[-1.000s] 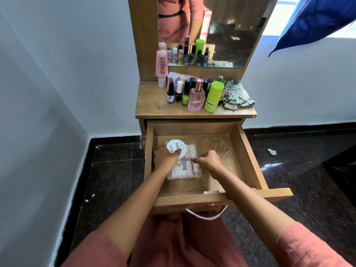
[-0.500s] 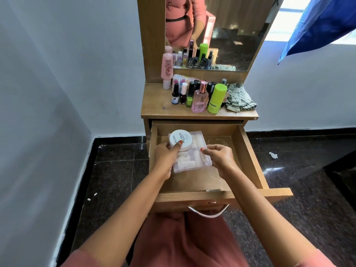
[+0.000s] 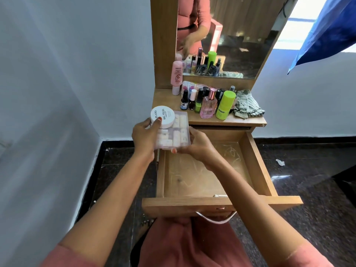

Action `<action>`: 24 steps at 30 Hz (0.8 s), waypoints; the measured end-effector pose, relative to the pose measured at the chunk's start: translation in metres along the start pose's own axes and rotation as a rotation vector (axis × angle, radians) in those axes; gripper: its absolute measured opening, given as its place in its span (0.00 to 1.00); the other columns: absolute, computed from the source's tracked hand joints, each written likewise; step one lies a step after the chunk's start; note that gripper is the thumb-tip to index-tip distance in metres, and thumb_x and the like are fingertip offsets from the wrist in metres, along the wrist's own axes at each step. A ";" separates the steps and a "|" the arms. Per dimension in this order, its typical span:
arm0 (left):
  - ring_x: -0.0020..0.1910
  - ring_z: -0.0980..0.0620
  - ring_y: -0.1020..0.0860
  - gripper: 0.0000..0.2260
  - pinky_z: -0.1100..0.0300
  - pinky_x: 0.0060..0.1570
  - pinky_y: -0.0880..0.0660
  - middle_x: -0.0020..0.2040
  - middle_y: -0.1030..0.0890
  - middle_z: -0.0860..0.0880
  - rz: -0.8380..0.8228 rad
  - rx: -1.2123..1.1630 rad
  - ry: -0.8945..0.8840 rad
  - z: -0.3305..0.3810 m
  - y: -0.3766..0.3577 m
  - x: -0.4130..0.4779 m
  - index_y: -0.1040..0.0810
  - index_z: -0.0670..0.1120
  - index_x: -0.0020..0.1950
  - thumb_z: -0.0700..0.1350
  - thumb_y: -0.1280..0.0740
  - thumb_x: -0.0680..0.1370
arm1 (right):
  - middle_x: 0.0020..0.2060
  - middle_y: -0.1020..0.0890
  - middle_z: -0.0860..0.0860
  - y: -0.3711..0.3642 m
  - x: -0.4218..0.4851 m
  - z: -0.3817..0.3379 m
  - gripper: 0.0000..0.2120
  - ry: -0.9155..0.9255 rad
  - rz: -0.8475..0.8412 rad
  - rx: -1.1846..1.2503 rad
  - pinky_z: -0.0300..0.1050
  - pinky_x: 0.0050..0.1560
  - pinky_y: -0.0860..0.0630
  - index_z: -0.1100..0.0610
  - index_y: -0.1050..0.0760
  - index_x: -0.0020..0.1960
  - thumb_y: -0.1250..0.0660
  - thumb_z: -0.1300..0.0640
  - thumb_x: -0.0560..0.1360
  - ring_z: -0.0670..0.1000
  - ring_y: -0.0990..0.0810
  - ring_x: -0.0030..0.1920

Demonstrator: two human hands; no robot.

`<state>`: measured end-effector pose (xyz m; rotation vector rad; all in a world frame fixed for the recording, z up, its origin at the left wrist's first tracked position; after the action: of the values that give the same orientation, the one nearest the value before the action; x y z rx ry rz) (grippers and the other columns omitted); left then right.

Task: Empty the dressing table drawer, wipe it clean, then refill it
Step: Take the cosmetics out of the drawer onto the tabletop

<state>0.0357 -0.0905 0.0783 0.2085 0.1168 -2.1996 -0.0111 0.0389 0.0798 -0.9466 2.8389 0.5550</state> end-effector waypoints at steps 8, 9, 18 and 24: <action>0.59 0.49 0.24 0.18 0.59 0.53 0.25 0.64 0.24 0.45 0.049 0.035 -0.010 0.011 -0.005 0.037 0.26 0.40 0.65 0.44 0.33 0.76 | 0.56 0.21 0.56 -0.013 0.032 -0.020 0.21 0.125 0.114 -0.316 0.31 0.44 0.30 0.64 0.30 0.63 0.31 0.65 0.71 0.46 0.24 0.53; 0.58 0.50 0.23 0.18 0.61 0.51 0.25 0.64 0.24 0.45 0.047 0.041 -0.014 0.011 -0.006 0.040 0.26 0.40 0.64 0.44 0.33 0.76 | 0.56 0.21 0.57 -0.015 0.036 -0.018 0.20 0.132 0.140 -0.336 0.31 0.44 0.29 0.65 0.30 0.62 0.31 0.65 0.71 0.46 0.24 0.53; 0.53 0.49 0.23 0.15 0.56 0.51 0.23 0.62 0.23 0.44 0.055 0.037 0.001 0.008 -0.015 0.063 0.25 0.41 0.63 0.44 0.37 0.78 | 0.61 0.25 0.59 -0.023 0.058 -0.008 0.17 0.265 0.292 -0.712 0.50 0.56 0.27 0.60 0.28 0.64 0.36 0.61 0.76 0.58 0.27 0.61; 0.58 0.49 0.24 0.15 0.60 0.52 0.26 0.65 0.25 0.45 0.007 0.101 -0.032 0.012 -0.024 0.075 0.27 0.42 0.65 0.44 0.40 0.79 | 0.65 0.33 0.57 -0.028 0.072 -0.013 0.17 0.379 0.285 -1.053 0.49 0.62 0.30 0.61 0.32 0.65 0.40 0.66 0.76 0.57 0.30 0.62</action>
<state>-0.0291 -0.1374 0.0755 0.2292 -0.0125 -2.2028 -0.0513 -0.0273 0.0686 -0.7574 2.9250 2.2408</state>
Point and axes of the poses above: each hand's wrist, its own x-axis towards the middle knuckle, its own y-axis out of the back of the hand, z = x × y, the point moved 1 cm from there along x, towards the middle knuckle
